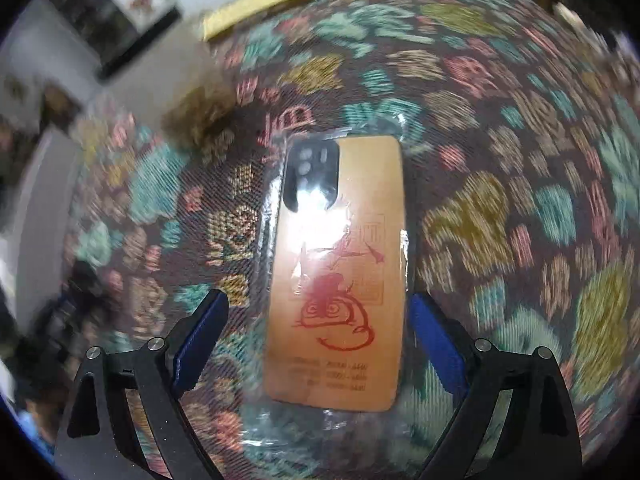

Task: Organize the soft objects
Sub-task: 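Grasp the black claw hair clip with the left tool while the right tool holds the phone case, then carry the hair clip and phone case into the white box and release both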

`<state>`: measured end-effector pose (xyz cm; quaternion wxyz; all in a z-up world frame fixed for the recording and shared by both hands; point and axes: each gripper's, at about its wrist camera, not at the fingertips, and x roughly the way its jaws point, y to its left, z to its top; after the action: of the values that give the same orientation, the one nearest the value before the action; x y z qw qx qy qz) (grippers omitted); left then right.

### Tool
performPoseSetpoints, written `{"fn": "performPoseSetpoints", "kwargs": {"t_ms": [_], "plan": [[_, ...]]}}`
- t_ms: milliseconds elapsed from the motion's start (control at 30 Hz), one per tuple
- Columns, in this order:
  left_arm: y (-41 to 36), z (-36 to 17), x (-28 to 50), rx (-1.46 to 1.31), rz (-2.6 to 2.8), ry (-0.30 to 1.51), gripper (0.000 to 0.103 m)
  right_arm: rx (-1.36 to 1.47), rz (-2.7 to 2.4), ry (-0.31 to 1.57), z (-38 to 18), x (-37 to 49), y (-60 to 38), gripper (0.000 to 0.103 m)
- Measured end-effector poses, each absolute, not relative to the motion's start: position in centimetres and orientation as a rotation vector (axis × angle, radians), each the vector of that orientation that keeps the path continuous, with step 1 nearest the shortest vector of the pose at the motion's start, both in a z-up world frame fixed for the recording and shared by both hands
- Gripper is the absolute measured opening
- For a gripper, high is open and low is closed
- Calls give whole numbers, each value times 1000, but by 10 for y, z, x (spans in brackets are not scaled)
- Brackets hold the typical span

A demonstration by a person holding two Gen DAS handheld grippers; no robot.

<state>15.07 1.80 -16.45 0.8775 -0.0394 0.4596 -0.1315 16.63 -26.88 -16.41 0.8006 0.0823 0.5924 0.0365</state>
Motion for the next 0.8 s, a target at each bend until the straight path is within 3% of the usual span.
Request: {"fn": "performPoseSetpoints", "kwargs": {"t_ms": [100, 333, 367, 400, 433, 500, 633, 700, 733, 767, 800], "plan": [[13, -157, 169, -99, -258, 963, 72, 13, 48, 1312, -171, 177, -256, 80], [19, -133, 214, -162, -246, 988, 72, 155, -18, 1143, -118, 200, -283, 78], [20, -126, 219, -169, -246, 981, 72, 170, -23, 1109, -106, 205, -286, 74], [21, -121, 223, -174, -247, 977, 72, 177, -26, 1084, -95, 211, -286, 55], [22, -112, 228, -183, -250, 972, 72, 187, -20, 1067, -85, 217, -286, 43], [26, -97, 234, -202, -261, 954, 72, 200, 4, 1023, -57, 229, -280, 35], [36, -64, 234, -198, -282, 910, 72, 153, 58, 982, -21, 236, -258, 31], [41, -56, 229, -183, -287, 902, 73, 147, 53, 996, -16, 234, -253, 37], [45, -53, 225, -186, -292, 900, 73, 137, 63, 1015, -16, 233, -253, 72], [48, -52, 221, -187, -295, 896, 73, 125, 72, 1041, -21, 232, -253, 92], [51, -52, 216, -189, -297, 891, 73, 114, 70, 1055, -30, 229, -254, 96]]}}
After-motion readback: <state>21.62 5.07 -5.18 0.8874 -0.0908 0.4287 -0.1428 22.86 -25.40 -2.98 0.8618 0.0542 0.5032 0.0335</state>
